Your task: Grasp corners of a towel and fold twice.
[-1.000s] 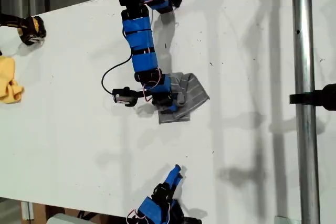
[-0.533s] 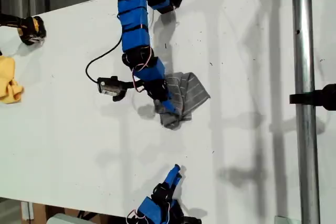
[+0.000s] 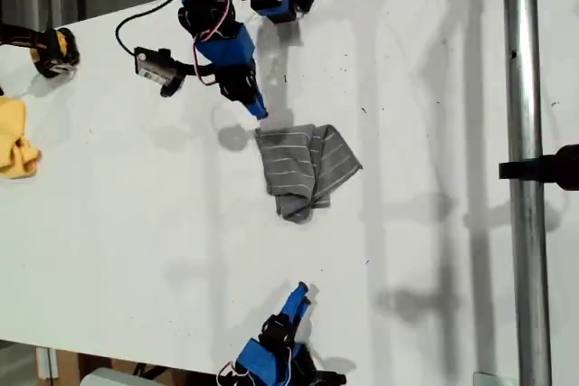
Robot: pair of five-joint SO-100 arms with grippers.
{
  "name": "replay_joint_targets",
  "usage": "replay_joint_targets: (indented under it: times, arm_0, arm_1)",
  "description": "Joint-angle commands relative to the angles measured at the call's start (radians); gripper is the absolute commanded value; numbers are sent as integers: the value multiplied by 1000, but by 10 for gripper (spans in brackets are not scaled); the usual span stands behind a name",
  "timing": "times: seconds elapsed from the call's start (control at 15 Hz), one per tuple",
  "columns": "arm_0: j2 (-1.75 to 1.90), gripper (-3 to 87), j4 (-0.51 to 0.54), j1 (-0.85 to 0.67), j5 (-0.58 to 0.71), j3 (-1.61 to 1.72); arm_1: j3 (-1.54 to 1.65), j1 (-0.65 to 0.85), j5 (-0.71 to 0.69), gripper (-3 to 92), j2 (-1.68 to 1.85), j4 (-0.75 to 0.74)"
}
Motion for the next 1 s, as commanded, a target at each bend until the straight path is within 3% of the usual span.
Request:
replay_joint_targets:
  times: [0.0,0.2,0.27,0.47,0.6,0.67,0.73,0.93]
  arm_0:
    - [8,224,-55,-29,32,17]
    - [8,222,-87,-89,67,66]
    - [8,220,-83,-101,60,84]
    - [9,200,-114,-130,0,178]
    - [8,202,-51,-156,-183,190]
    - [8,201,-49,-155,-126,190]
    - [8,200,-49,-135,49,190]
    - [8,184,-58,-127,704,190]
  arm_1:
    - [463,-55,137,-2,502,-60]
    - [680,-104,216,-2,744,0]
    - [755,-95,238,-2,914,83]
    - [801,-97,293,-2,942,225]
    - [801,-133,270,15,945,233]
    - [793,-161,256,27,948,239]
    - [792,-178,186,27,951,256]
    - [795,-209,126,27,951,264]
